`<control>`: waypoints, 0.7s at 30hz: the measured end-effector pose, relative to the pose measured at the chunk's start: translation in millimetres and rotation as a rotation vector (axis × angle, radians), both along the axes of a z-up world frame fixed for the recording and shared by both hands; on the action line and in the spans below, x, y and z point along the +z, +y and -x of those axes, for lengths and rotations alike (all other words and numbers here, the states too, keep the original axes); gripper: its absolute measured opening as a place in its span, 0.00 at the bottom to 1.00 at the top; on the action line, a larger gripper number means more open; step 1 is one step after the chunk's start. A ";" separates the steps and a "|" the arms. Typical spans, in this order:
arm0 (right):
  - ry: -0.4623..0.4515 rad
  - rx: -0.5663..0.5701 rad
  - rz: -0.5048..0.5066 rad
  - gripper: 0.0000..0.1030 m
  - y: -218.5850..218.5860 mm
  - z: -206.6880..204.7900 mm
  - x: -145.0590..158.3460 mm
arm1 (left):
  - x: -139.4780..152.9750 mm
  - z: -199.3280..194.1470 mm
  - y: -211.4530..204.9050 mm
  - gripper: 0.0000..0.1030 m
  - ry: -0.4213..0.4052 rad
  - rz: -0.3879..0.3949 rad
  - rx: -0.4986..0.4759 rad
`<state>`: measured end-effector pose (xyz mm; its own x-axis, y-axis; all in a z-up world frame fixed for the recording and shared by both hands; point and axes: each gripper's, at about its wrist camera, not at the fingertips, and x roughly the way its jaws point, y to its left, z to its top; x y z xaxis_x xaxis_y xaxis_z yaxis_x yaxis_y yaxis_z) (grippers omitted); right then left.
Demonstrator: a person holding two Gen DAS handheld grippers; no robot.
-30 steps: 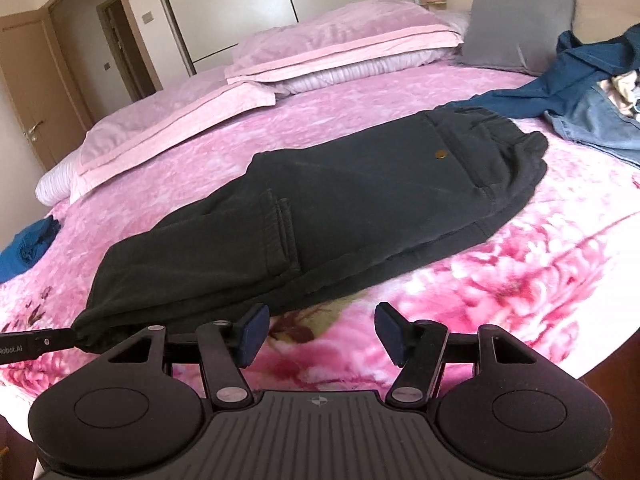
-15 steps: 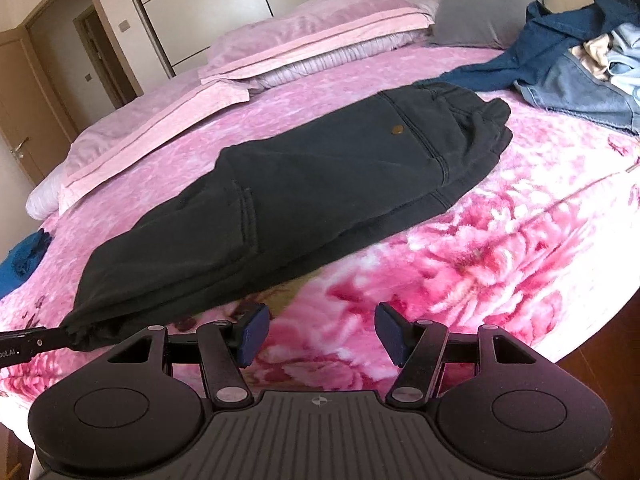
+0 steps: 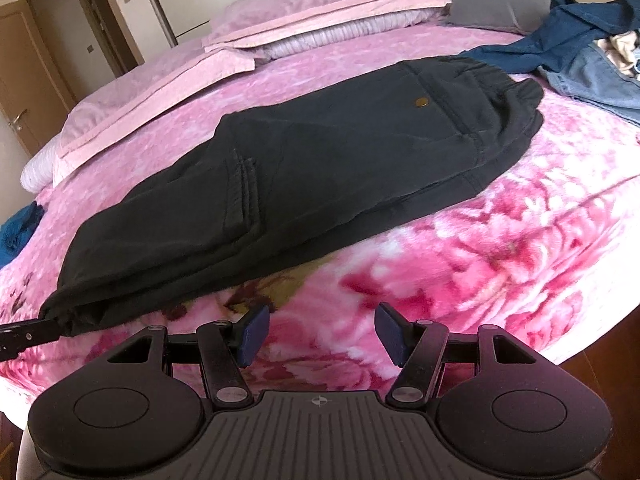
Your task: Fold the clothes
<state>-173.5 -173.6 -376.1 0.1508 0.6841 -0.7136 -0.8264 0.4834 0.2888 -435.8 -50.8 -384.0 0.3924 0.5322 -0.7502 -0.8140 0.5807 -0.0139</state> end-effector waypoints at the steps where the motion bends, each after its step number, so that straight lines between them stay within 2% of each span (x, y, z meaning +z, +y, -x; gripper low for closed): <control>1: -0.001 0.004 0.003 0.60 1.7 0.6 -0.7 | -0.2 0.9 1.4 0.33 -0.003 0.001 0.005; 7: 0.007 0.021 -0.002 0.60 6.8 -1.6 -3.5 | 0.3 5.7 9.2 0.33 -0.059 -0.002 0.011; 11: 0.090 0.017 -0.078 0.60 -1.9 -19.1 -2.7 | 7.0 11.0 15.3 0.31 -0.141 -0.026 -0.009; 17: 0.294 -0.165 -0.223 0.60 -27.0 -86.0 -11.3 | 7.8 5.5 39.8 0.27 -0.202 -0.011 -0.049; 19: 0.352 -0.239 -0.275 0.60 -35.4 -110.5 -16.3 | -5.2 0.4 52.0 0.27 -0.199 0.029 -0.050; 21: 0.372 -0.294 -0.312 0.60 -41.5 -129.6 -19.7 | -19.1 -5.1 61.0 0.28 -0.187 0.052 -0.053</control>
<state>-43.9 -215.2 -395.8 0.1436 0.8382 -0.5262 -0.4857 0.5230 0.7004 -430.7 10.2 -403.0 0.5535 0.4700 -0.6876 -0.7630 0.6170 -0.1925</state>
